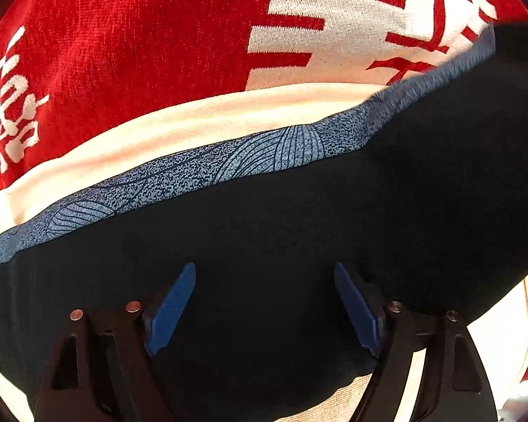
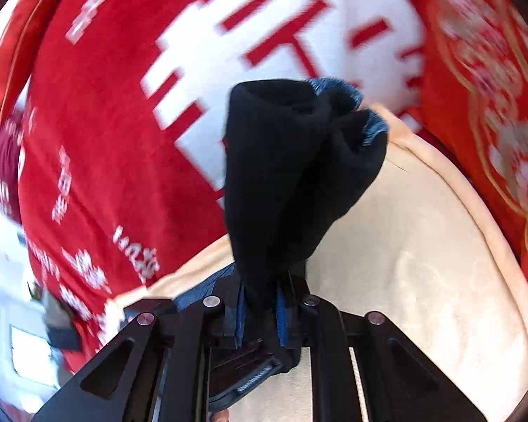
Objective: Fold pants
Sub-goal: 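Carry the held edge over the trousers and lower it with the right gripper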
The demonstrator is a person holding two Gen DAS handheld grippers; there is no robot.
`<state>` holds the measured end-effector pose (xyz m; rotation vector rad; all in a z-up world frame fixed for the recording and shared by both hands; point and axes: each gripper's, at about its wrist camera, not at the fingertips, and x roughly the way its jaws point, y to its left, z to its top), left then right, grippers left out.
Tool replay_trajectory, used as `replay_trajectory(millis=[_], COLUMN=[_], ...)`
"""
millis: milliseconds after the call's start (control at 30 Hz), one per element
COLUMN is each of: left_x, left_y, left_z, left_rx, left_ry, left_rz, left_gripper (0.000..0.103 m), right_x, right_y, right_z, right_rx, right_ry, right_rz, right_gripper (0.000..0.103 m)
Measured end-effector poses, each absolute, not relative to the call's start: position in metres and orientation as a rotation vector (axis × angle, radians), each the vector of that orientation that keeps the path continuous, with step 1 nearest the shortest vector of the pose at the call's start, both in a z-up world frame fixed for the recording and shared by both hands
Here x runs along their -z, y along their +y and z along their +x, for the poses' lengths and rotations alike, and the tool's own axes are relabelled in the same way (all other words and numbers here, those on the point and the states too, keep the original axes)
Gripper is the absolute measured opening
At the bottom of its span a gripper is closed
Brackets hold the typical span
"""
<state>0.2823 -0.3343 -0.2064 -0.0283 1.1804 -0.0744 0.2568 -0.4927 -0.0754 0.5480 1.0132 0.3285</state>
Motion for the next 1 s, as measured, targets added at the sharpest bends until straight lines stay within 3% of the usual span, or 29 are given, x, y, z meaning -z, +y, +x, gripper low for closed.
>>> replay_trajectory(millis=[267,467,567,667,700,733,800,900,1000], left_x=[0.171,0.167,0.178,0.186,0.186,0.186,0.184,0.180,0.174], left_y=[-0.249,-0.126,-0.063,-0.018,-0.009,0.001,0.013,0.020,-0.002], left_z=[0.256,0.219,0.197,0.180,0.175,0.170,0.160,0.152,0.150], left_rx=[0.114,-0.050,-0.171,-0.248,-0.256,-0.259,-0.247,-0.168,-0.049], left_ry=[1.177,1.215,1.255,1.297,1.299,1.301,1.310,1.308,1.288], left_rz=[-0.160,-0.195,-0.147,-0.146,-0.152,-0.160,-0.185,-0.263,-0.309], left_gripper=[0.082,0.082,0.082,0.082,0.082,0.082,0.082,0.082,0.082], right_x=[0.048,0.095,0.146,0.145,0.138,0.128,0.116,0.118,0.142], right_y=[-0.403,-0.289,-0.231,-0.202,-0.201,-0.205,-0.219,-0.262,-0.273], right_z=[0.241,0.206,0.185,0.160,0.155,0.152,0.153,0.166,0.173], right_rx=[-0.458,-0.538,-0.503,-0.450,-0.463,-0.490,-0.536,-0.584,-0.529], right_ry=[1.025,1.175,1.285,1.202,1.187,1.197,1.245,1.369,1.426], right_rz=[0.340,0.093,-0.162,-0.397,-0.403,-0.351,-0.184,0.357,0.674], right_gripper=[0.015,0.016,0.025,0.027,0.037,0.049,0.055,0.056,0.055])
